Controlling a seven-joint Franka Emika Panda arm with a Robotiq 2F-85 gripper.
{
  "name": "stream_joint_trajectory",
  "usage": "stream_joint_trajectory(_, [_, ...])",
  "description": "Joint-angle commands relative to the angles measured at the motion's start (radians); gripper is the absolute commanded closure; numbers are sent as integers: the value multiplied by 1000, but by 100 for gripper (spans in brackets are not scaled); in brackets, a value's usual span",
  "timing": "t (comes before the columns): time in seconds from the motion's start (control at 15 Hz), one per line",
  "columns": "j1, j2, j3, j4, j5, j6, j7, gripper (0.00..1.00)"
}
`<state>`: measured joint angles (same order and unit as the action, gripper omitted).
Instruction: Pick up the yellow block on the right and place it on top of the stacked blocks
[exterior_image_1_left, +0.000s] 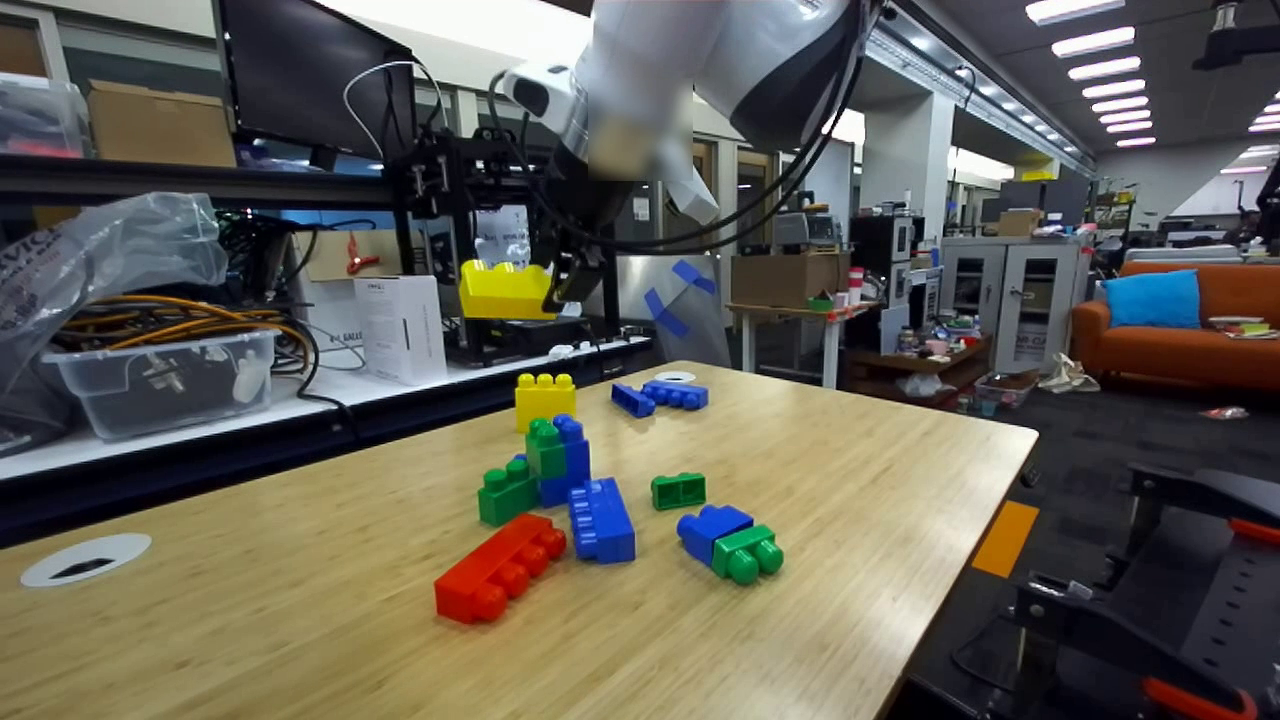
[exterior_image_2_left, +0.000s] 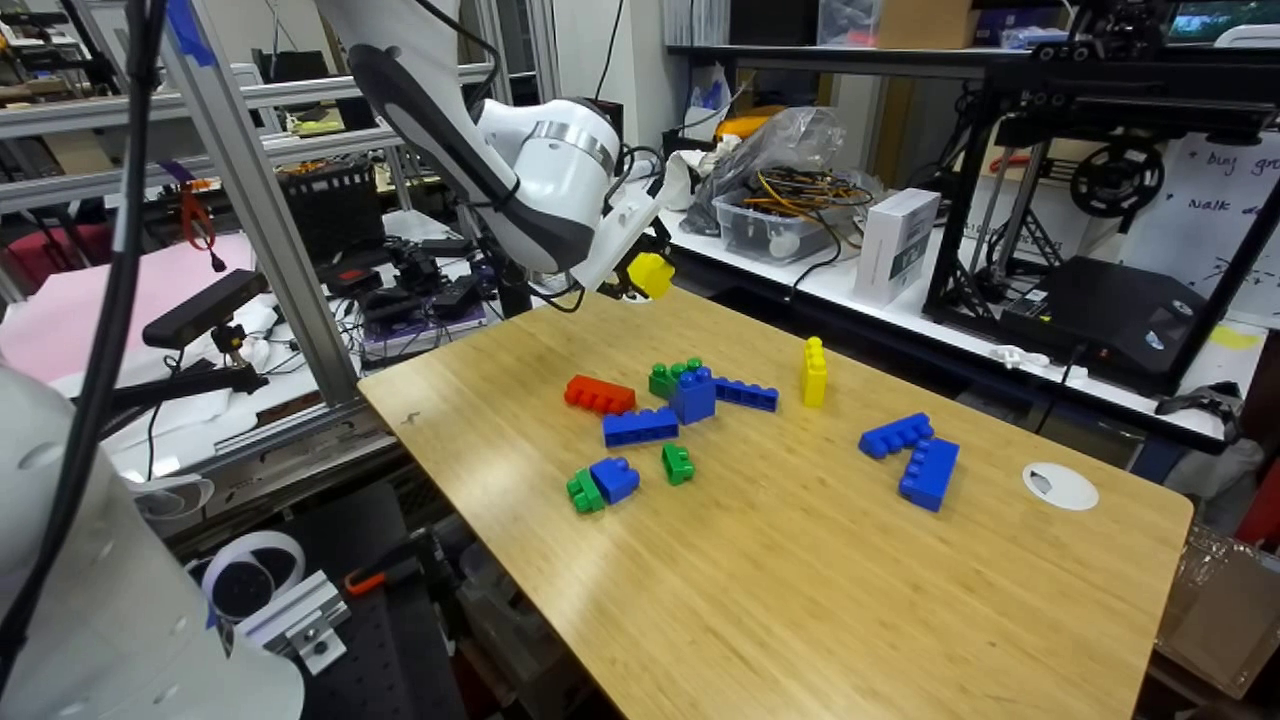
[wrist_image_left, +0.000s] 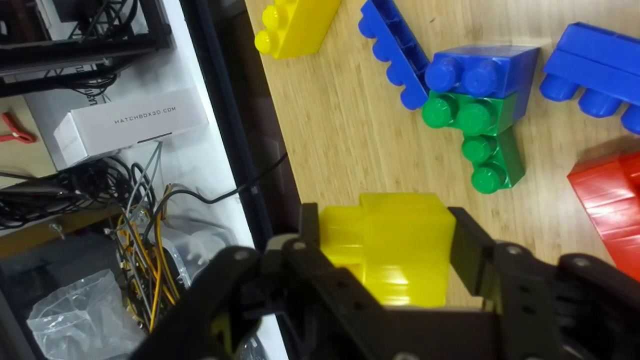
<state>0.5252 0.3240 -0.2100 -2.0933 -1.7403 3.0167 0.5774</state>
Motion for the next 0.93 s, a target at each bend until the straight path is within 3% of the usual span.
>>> stream_joint_trajectory(0.0, [-3,19,5,22,-144,-9,111,62])
stream_joint_trajectory(0.87, [-16,105,20,23,-418,-162,403,62])
